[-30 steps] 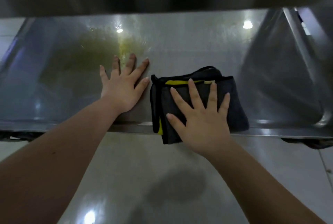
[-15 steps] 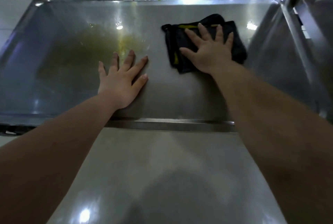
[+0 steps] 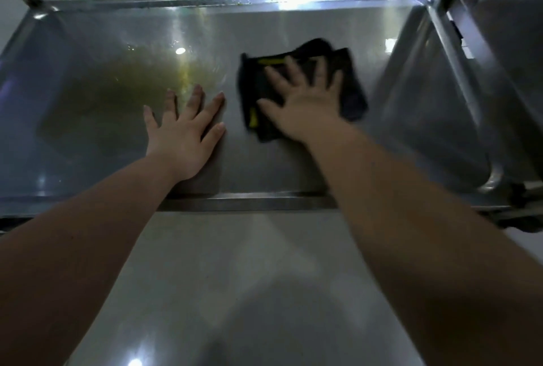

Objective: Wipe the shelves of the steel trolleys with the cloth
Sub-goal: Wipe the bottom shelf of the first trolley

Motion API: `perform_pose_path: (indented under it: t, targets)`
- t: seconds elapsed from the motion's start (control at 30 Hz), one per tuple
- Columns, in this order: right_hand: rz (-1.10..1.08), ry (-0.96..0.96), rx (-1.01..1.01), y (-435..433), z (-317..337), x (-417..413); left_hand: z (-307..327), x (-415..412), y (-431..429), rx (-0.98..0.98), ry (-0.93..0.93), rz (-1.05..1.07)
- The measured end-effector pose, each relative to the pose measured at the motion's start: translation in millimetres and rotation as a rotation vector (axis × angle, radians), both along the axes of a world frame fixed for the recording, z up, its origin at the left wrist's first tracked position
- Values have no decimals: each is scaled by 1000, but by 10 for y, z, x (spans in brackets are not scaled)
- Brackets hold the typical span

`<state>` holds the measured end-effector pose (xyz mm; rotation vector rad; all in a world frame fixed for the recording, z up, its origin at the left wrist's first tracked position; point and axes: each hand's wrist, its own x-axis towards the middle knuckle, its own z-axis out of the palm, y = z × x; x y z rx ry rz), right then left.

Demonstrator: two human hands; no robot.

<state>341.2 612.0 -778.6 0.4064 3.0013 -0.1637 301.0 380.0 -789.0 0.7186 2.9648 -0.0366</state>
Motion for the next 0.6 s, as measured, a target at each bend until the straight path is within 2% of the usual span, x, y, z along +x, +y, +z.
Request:
perform_pose_path:
  t: [0.07,0.17,0.3,0.43,0.6]
  targets:
    - [124,15,0,-458,-21,18,-6,-9,-23,6,-10,-1]
    - [153,29,-18,-304,-20,108,-23,-22,-40,-8,-21,-3]
    - [-22,83,49,645,-32,473,-41,-25,-31,10,-11,-2]
    - [-264,-28,31,1509,66,1013,-32,-10,-39,13,3,3]
    - [-214,-28,39,1051,20,1253,-34,17,-25,11,3,9]
